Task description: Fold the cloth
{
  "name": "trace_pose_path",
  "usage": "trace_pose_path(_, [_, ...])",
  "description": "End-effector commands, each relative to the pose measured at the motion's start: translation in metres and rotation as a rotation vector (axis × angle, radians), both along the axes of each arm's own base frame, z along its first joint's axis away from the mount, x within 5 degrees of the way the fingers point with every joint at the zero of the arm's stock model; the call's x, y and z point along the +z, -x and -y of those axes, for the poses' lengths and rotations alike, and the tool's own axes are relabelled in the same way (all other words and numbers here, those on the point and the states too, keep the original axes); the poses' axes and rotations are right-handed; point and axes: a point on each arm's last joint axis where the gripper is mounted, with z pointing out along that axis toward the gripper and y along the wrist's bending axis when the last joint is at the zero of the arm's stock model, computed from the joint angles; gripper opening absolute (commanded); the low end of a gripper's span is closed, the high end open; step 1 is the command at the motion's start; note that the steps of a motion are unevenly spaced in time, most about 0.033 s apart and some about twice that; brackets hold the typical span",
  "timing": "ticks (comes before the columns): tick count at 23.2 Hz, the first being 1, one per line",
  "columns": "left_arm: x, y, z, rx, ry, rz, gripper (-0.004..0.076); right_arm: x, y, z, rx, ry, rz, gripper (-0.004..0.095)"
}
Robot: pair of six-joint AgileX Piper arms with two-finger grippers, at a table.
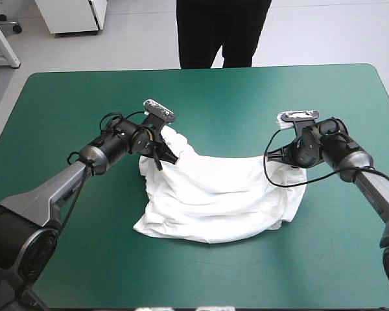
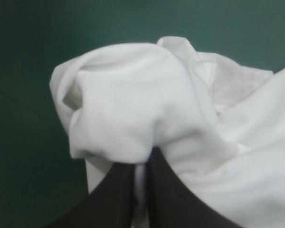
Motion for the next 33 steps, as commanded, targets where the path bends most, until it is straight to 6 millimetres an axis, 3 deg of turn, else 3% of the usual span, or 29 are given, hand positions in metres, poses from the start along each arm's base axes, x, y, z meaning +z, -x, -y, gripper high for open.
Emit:
trace_pose_path(1, [0.017,-0.007,0.003,-0.007,0.027,0.104,-0.0009,0.012,-0.008,0.003,0.01,-0.017,0.082,-0.0017])
trace_pose_path(4, [0.013,-0.013,0.003,-0.028,-0.003,0.143,0.0023,0.011,-0.01,0.0,0.025,-0.045,0.081,0.0005])
trace_pose_path(6, [0.014,-0.014,0.004,-0.029,0.009,0.158,0.0123,0.013,-0.009,-0.002,0.047,-0.06,0.068,0.0083])
trace_pose_path(9, [0.024,-0.013,0.005,0.008,0.053,0.146,0.0349,0.017,-0.007,-0.006,0.109,-0.075,0.035,0.0314])
trace_pose_path(12, [0.04,-0.011,0.002,0.062,0.042,0.085,0.0574,0.032,-0.006,-0.007,0.111,-0.076,0.009,0.0621])
trace_pose_path(14, [0.053,-0.007,-0.002,0.088,0.005,0.045,0.0577,0.047,-0.004,-0.006,0.113,-0.069,0.017,0.0621])
trace_pose_path(18, [0.089,0.016,-0.015,0.122,0.012,0.029,0.0496,0.083,0.012,-0.002,0.104,-0.089,0.083,0.0555])
trace_pose_path(24, [0.154,0.09,-0.049,0.149,0.062,0.009,0.043,0.127,0.061,0.011,0.108,-0.103,0.157,0.0553])
trace_pose_path(27, [0.163,0.112,-0.055,0.136,0.102,-0.043,0.043,0.133,0.069,0.013,0.104,-0.108,0.167,0.0553])
trace_pose_path(29, [0.174,0.13,-0.052,0.095,0.222,-0.063,0.043,0.135,0.073,0.014,0.102,-0.109,0.168,0.0553])
trace_pose_path(33, [0.169,0.134,-0.05,0.09,0.246,-0.098,0.043,0.134,0.074,0.014,0.102,-0.106,0.153,0.0553])
